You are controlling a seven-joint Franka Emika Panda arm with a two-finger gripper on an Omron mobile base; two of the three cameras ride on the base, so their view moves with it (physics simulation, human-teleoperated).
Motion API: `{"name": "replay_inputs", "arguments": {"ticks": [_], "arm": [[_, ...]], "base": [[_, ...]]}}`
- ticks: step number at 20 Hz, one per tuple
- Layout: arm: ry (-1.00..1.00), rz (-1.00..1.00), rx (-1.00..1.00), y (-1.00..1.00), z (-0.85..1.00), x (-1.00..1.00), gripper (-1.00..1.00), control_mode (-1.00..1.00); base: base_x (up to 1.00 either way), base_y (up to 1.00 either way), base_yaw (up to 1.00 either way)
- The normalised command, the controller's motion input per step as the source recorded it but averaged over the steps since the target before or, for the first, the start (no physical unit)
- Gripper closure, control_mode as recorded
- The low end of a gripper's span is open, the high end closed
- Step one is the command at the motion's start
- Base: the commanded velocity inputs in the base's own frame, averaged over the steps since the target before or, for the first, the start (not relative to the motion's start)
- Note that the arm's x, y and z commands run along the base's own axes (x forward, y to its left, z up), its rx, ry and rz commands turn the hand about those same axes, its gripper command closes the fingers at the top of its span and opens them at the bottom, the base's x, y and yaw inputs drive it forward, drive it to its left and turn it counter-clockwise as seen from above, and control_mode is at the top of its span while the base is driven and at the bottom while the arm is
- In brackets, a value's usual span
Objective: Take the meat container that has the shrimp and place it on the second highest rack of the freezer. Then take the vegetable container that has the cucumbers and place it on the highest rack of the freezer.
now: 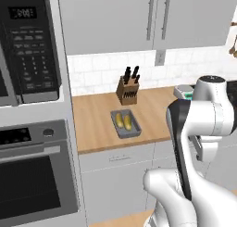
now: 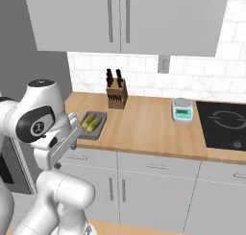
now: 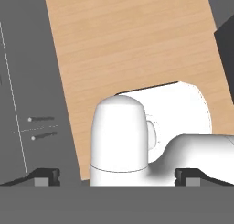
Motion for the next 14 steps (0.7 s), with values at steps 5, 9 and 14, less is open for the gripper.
{"name": "replay_inputs", "arguments": {"ticks": [5,9,14], "arm": [[0.00,0.00,0.00,0.00,0.00,0.00,-1.00,1.00],[0.00,0.00,0.00,0.00,0.00,0.00,-1.00,1.00],[0.00,0.00,0.00,0.00,0.00,0.00,-1.00,1.00]], "base": [[0.38,-0.51,0.08],[0.53,-0.32,0.15],[0.50,-0.41,0.15]]}}
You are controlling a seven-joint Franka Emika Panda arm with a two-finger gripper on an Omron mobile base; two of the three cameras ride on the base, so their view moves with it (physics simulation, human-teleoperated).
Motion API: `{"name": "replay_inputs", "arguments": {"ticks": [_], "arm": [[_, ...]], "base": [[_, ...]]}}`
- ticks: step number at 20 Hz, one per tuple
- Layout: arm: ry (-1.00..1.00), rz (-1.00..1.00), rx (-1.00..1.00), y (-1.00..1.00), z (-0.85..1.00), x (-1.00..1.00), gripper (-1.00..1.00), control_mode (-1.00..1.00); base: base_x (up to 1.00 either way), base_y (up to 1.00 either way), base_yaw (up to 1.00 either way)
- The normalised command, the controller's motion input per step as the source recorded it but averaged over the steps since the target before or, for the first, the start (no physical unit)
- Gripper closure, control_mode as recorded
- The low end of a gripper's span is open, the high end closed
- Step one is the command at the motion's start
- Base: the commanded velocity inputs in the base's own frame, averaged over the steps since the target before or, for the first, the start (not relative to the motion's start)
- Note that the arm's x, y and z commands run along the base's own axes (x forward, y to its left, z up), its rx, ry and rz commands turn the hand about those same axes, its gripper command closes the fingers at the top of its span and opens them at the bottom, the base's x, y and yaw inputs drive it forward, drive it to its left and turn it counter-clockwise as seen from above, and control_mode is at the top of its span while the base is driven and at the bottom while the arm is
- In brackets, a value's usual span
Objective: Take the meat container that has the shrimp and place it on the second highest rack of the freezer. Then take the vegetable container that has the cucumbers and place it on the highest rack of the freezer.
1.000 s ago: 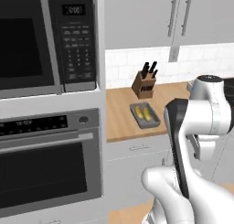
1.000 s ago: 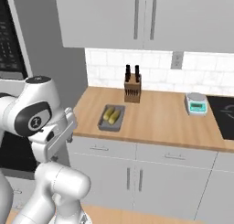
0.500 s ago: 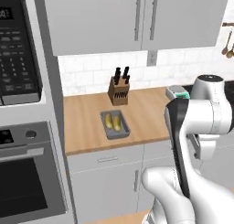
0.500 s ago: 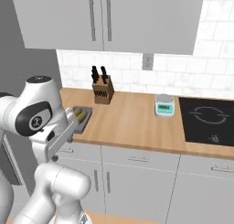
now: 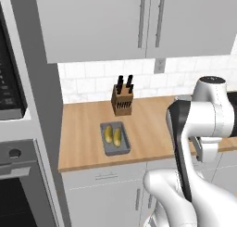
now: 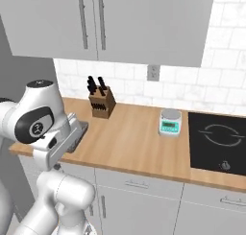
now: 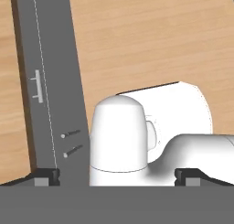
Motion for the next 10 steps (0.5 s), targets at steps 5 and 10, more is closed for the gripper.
{"name": "replay_inputs", "arguments": {"ticks": [5,10], "arm": [[0.00,0.00,0.00,0.00,0.00,0.00,-1.00,1.00],[0.00,0.00,0.00,0.00,0.00,0.00,-1.00,1.00]], "base": [[0.25,-0.58,0.13],[0.29,-0.39,0.08]]}}
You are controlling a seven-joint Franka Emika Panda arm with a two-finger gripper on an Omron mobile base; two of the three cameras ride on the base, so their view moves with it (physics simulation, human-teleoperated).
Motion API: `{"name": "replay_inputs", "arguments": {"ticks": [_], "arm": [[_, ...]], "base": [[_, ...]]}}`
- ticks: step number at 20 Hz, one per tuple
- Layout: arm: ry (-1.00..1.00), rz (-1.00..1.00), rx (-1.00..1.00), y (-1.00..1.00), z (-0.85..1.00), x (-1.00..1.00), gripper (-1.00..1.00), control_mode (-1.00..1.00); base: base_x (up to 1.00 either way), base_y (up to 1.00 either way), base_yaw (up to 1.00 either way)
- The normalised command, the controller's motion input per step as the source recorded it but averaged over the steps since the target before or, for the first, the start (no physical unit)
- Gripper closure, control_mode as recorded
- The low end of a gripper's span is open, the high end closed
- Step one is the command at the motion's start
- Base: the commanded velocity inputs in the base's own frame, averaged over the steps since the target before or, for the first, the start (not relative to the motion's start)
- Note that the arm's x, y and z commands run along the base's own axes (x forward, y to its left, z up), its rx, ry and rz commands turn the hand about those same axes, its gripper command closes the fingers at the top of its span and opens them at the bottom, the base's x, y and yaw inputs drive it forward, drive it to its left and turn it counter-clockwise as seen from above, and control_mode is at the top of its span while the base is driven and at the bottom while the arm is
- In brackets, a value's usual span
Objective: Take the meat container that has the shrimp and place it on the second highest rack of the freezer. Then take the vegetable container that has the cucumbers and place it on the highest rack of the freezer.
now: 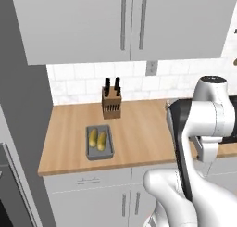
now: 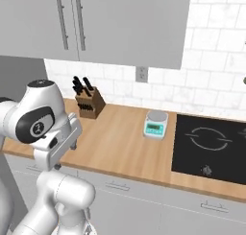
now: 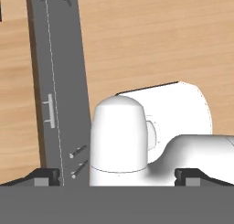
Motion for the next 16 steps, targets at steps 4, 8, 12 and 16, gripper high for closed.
{"name": "replay_inputs", "arguments": {"ticks": [4,8,12,16], "arm": [[0.00,0.00,0.00,0.00,0.00,0.00,-1.00,1.00],[0.00,0.00,0.00,0.00,0.00,0.00,-1.00,1.00],[0.00,0.00,0.00,0.00,0.00,0.00,-1.00,1.00],[0.00,0.00,0.00,0.08,-0.02,0.01,-1.00,-1.00]], "base": [[0.49,-0.18,0.05],[0.41,-0.15,0.10],[0.22,-0.01,0.04],[0.08,0.05,0.00]]}}
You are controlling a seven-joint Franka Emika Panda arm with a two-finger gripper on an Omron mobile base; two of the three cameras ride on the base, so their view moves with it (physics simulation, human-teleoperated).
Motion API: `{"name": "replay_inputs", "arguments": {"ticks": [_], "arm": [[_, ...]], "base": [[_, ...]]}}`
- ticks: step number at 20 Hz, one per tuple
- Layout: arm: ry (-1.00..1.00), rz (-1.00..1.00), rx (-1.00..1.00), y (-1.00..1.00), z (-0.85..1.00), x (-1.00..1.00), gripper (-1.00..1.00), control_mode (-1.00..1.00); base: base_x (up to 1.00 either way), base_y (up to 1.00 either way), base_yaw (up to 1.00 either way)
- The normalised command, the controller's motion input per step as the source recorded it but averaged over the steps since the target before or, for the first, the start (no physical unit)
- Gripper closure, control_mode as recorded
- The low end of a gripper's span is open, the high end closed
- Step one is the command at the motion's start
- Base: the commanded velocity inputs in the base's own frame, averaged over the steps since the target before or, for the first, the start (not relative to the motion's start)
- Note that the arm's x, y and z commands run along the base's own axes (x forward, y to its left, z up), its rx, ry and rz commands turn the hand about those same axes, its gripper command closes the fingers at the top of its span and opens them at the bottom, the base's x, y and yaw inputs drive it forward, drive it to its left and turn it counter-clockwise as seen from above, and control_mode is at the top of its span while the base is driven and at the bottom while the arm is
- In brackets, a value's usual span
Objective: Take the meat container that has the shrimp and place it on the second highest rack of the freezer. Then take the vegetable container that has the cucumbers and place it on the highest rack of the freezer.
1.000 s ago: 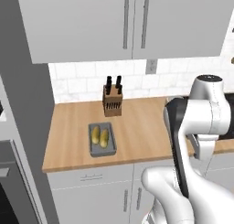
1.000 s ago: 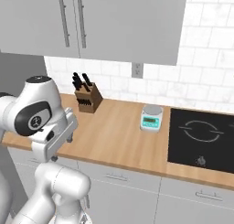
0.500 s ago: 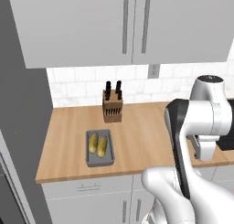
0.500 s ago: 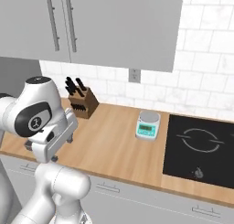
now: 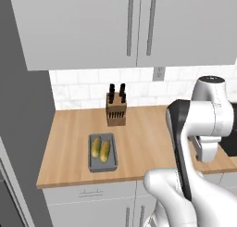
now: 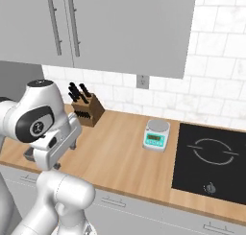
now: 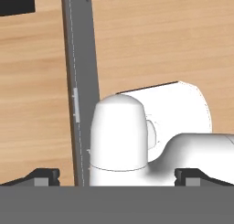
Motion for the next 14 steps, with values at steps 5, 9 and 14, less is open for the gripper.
{"name": "replay_inputs", "arguments": {"ticks": [5,9,14], "arm": [[0.00,0.00,0.00,0.57,-0.03,0.09,-1.00,-1.00],[0.00,0.00,0.00,0.78,-0.10,0.35,-1.00,-1.00],[0.01,0.00,0.01,0.74,-0.16,0.48,-1.00,-1.00]], "base": [[0.00,0.00,0.00],[0.00,0.00,0.00],[0.00,0.00,0.00]]}}
